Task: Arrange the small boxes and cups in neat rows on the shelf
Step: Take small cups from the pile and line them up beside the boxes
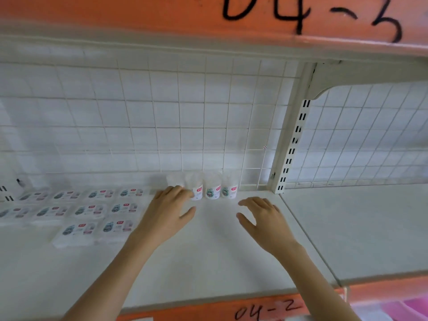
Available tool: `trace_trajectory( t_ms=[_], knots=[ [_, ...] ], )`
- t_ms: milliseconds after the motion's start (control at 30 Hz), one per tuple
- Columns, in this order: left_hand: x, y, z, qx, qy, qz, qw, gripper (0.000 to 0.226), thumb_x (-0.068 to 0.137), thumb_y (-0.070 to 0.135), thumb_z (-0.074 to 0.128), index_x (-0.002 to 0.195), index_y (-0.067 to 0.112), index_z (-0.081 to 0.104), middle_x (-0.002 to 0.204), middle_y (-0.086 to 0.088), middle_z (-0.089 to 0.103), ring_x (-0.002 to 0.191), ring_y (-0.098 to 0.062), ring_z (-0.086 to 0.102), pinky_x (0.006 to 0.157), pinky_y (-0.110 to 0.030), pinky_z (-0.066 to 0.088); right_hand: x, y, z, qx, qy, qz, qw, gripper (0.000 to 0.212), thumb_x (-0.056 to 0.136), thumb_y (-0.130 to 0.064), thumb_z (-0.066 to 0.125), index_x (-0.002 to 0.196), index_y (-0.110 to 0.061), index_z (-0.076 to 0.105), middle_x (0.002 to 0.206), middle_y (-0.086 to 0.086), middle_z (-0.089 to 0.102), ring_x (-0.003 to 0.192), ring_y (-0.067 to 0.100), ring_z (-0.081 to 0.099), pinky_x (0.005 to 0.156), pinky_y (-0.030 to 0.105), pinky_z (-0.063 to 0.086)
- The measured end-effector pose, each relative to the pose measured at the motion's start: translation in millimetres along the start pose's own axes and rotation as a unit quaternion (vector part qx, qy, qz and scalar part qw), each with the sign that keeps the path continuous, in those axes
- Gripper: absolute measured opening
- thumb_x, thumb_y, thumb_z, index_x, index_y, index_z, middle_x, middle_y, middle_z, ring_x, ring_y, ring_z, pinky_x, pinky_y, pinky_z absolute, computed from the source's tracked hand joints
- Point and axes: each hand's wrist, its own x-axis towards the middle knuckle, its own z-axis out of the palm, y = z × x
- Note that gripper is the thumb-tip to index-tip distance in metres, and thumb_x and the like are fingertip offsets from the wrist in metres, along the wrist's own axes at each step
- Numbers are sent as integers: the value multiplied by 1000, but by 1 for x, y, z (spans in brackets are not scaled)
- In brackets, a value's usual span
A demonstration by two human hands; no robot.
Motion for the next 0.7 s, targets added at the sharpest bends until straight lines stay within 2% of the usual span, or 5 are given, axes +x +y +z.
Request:
trace_trajectory(
  t_ms=[167, 300, 533, 633, 700],
  knots=[
    [-73, 32, -19, -11, -26, -56, 998, 38, 79, 42, 39, 96, 18, 63, 87, 5, 62, 78, -17, 63, 67, -31, 49, -71, -19, -18, 55, 17, 4, 998, 40, 85, -44, 40, 105, -20, 65, 102, -9, 66, 91, 14, 63, 76, 27, 49],
    [-136, 66, -39, -11, 12, -113, 993, 36, 80, 39, 39, 96, 18, 63, 88, 6, 61, 78, -13, 62, 67, -30, 49, -118, -39, -24, 116, 18, -26, 993, 35, 84, -40, 45, 105, -20, 65, 100, -8, 65, 90, 13, 61, 74, 24, 48],
    [-280, 120, -52, 9, 31, -309, 950, 32, 79, 37, 44, 95, 16, 62, 88, -1, 62, 76, -25, 62, 64, -35, 53, -200, -73, -11, 154, -92, -128, 975, 31, 84, -42, 46, 102, -24, 64, 96, -8, 65, 87, 7, 56, 61, 9, 36],
    [-343, 146, -70, 29, 25, -401, 915, 24, 75, 31, 55, 92, 16, 64, 84, 1, 64, 72, -22, 63, 60, -28, 48, -235, -86, 4, 178, -155, -160, 958, 34, 87, -42, 48, 112, -23, 61, 109, -3, 62, 97, 19, 60, 69, 28, 50],
    [-377, 159, -84, 60, 10, -451, 890, 27, 70, 31, 57, 90, 16, 66, 83, -1, 66, 70, -24, 65, 56, -28, 48, -252, -103, 13, 212, -194, -180, 941, 36, 88, -45, 46, 117, -26, 57, 112, -5, 59, 100, 19, 57, 74, 30, 49]
  ],
)
